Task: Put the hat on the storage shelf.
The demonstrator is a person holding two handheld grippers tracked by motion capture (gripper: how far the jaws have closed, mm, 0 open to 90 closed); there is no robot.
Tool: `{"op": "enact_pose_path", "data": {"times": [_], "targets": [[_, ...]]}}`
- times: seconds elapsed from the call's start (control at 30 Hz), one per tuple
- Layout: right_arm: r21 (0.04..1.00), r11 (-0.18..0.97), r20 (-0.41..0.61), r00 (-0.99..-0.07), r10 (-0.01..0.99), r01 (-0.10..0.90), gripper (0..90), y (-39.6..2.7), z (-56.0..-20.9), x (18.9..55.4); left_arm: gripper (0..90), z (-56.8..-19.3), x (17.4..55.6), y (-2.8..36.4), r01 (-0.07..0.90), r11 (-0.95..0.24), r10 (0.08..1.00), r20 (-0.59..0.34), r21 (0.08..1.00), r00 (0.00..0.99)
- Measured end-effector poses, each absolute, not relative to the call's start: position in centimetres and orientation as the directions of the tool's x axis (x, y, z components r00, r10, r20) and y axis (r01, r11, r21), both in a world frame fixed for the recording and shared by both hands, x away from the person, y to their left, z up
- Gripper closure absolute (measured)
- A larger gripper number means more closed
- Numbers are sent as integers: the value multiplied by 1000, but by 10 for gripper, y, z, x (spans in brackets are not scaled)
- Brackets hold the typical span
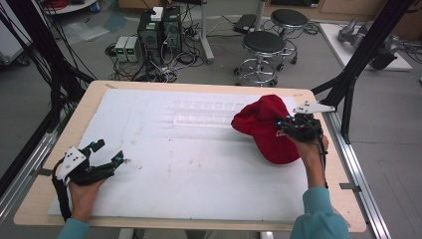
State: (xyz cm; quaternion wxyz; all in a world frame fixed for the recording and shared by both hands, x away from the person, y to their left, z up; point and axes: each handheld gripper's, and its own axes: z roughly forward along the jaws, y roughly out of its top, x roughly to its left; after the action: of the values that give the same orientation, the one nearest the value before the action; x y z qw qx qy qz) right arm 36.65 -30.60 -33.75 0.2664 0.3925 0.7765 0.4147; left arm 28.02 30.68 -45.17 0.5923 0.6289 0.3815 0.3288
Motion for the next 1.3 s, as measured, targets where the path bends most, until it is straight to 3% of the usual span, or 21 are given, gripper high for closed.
{"op": "enact_pose_path", "data": {"times": [0.23,0.73,0.93,1.3], "targets": [[899,308,-86,-564,821,311,823,-301,-317,357,163,-448,283,306,101,-51,869,-6,994,494],[929,309,-112,-643,758,202,822,-251,-286,349,161,-415,288,301,179,-42,831,-65,983,553],[945,286,-105,-681,724,159,822,-228,-280,349,159,-397,292,287,251,-27,762,-142,968,631],[971,226,-95,-738,669,79,822,-190,-283,348,157,-373,301,239,292,-29,605,-216,956,766]]}}
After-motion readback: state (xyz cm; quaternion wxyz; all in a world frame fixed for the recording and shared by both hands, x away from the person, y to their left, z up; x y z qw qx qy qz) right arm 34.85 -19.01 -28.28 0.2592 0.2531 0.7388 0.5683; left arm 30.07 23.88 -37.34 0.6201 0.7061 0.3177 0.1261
